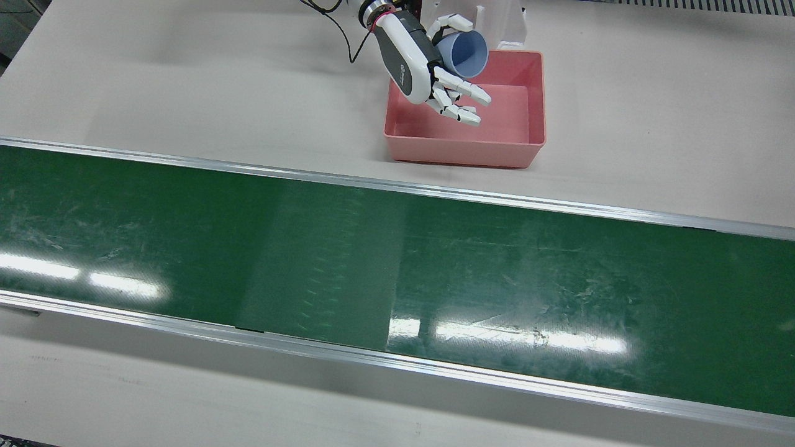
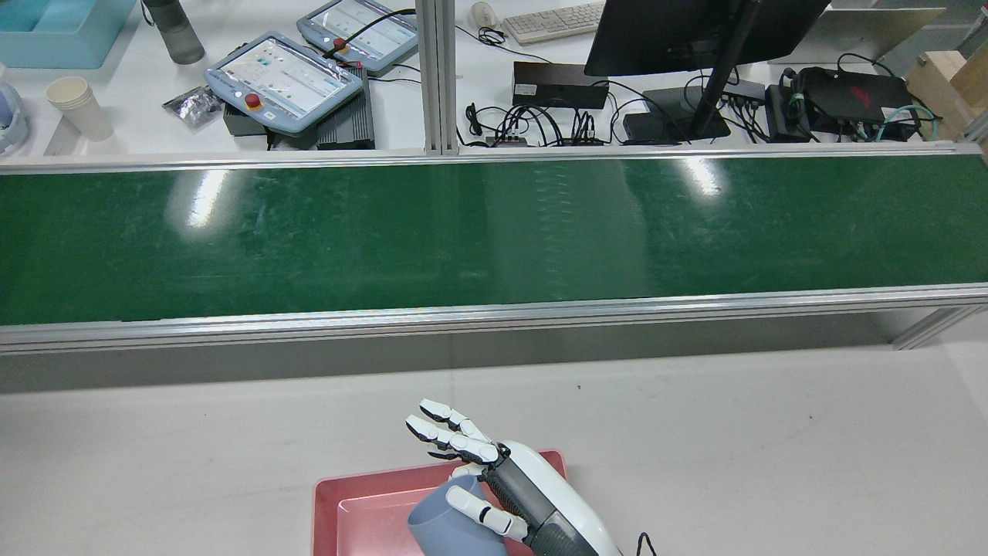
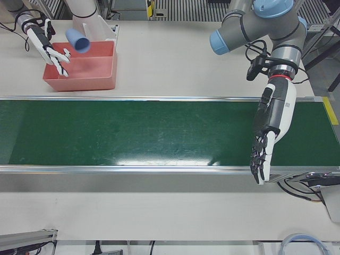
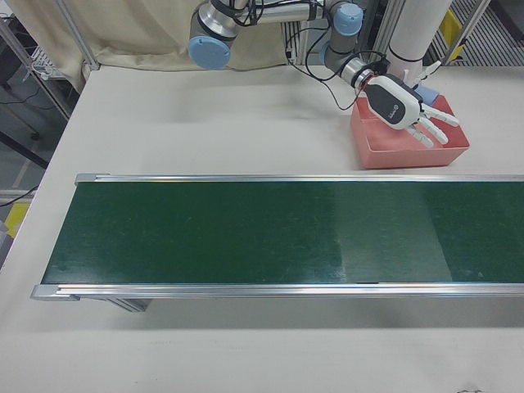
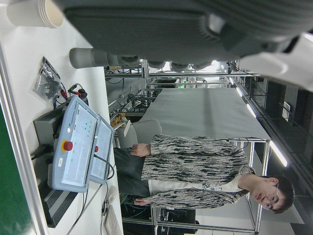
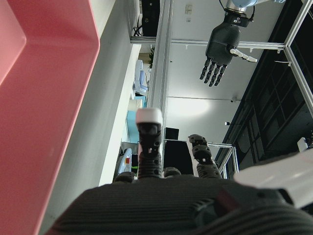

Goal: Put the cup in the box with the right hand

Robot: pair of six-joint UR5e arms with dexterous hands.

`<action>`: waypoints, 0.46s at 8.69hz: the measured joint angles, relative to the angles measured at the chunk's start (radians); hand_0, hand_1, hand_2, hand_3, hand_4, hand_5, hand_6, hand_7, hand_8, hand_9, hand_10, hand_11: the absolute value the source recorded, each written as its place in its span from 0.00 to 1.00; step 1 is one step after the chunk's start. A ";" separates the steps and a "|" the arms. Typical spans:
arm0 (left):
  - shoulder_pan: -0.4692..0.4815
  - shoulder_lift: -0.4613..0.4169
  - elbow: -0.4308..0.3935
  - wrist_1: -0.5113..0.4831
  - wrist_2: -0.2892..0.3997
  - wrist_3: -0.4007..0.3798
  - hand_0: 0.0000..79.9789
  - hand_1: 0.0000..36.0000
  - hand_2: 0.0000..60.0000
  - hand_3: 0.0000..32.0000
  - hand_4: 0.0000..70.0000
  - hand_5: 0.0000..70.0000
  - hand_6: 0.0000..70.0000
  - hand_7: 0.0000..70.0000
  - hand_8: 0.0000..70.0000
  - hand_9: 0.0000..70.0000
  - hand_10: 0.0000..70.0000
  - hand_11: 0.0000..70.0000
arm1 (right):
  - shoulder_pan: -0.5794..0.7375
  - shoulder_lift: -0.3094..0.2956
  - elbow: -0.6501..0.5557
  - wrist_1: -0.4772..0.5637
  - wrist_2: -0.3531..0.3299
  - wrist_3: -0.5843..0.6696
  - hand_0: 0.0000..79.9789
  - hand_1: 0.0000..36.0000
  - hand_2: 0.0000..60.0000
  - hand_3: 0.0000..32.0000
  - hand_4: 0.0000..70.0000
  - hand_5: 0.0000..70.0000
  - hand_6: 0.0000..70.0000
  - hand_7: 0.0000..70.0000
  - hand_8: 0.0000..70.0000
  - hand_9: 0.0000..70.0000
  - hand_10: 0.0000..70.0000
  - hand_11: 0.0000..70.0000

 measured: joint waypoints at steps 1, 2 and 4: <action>0.000 0.000 0.000 0.000 0.000 0.000 0.00 0.00 0.00 0.00 0.00 0.00 0.00 0.00 0.00 0.00 0.00 0.00 | 0.000 0.000 -0.002 0.010 0.000 -0.007 0.00 0.00 0.00 0.06 0.00 0.00 0.00 0.00 0.00 0.04 0.00 0.00; 0.000 0.000 0.001 -0.001 0.000 0.000 0.00 0.00 0.00 0.00 0.00 0.00 0.00 0.00 0.00 0.00 0.00 0.00 | 0.001 -0.001 -0.001 0.014 0.000 -0.010 0.00 0.00 0.00 0.07 0.00 0.00 0.00 0.00 0.01 0.05 0.00 0.00; 0.000 0.000 0.001 -0.001 0.000 0.000 0.00 0.00 0.00 0.00 0.00 0.00 0.00 0.00 0.00 0.00 0.00 0.00 | 0.013 -0.009 0.032 0.015 -0.001 -0.015 0.00 0.00 0.00 0.00 0.06 0.00 0.00 0.04 0.01 0.06 0.00 0.00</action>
